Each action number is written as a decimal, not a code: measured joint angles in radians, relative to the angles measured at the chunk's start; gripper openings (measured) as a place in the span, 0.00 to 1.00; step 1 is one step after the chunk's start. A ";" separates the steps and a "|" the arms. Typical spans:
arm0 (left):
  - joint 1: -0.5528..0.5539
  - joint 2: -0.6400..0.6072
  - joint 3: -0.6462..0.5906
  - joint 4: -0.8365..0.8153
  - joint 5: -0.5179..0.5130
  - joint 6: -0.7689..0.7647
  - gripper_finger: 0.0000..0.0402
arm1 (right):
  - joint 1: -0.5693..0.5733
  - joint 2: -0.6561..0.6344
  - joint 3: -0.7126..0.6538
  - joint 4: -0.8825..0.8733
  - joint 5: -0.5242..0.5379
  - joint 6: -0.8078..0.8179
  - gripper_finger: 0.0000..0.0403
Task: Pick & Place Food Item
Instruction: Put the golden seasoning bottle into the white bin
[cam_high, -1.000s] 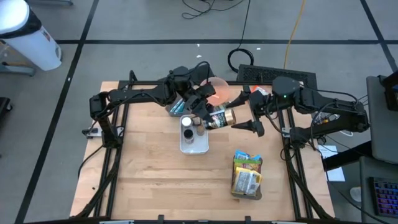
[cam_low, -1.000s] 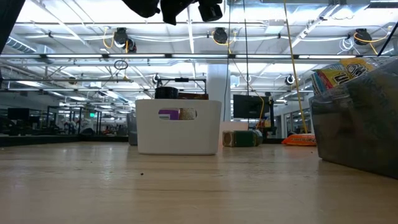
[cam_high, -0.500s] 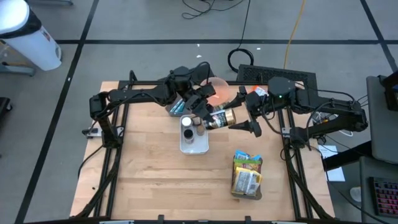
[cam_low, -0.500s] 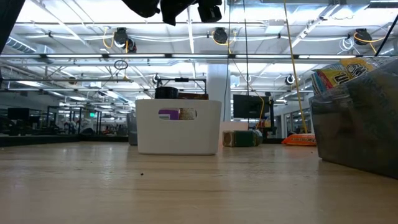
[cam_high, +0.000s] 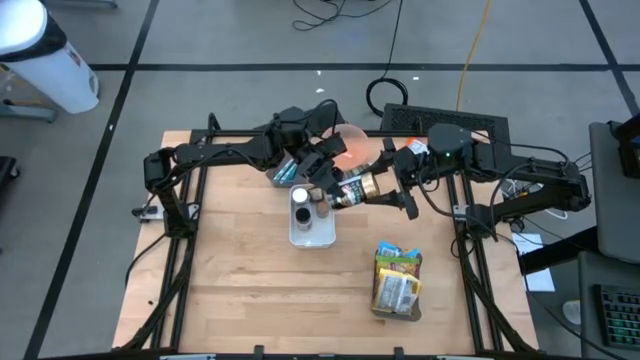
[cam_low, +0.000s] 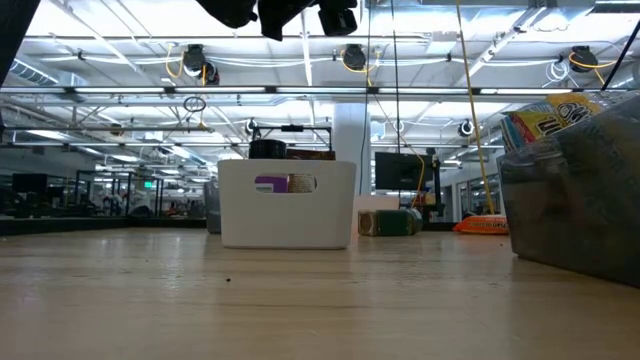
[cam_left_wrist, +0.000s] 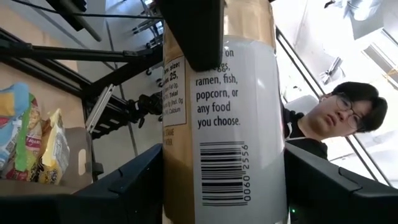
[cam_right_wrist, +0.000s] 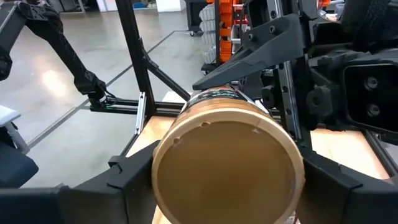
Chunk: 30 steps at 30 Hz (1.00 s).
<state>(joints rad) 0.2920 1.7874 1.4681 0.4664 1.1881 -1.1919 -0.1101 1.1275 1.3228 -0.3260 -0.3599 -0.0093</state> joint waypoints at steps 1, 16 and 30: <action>0.000 0.000 0.000 0.000 0.000 0.000 0.70 | 0.000 0.000 0.000 0.001 0.000 0.000 0.67; 0.004 0.000 0.000 0.006 -0.050 -0.055 0.96 | 0.001 -0.002 -0.002 0.008 -0.008 0.004 0.67; 0.166 -0.073 0.000 0.011 0.069 -0.011 0.86 | 0.001 0.001 0.116 -0.070 0.052 -0.003 0.67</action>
<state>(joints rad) 0.4580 1.7146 1.4685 0.4771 1.2575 -1.2032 -0.1093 1.1286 1.4390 -0.3957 -0.3080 -0.0127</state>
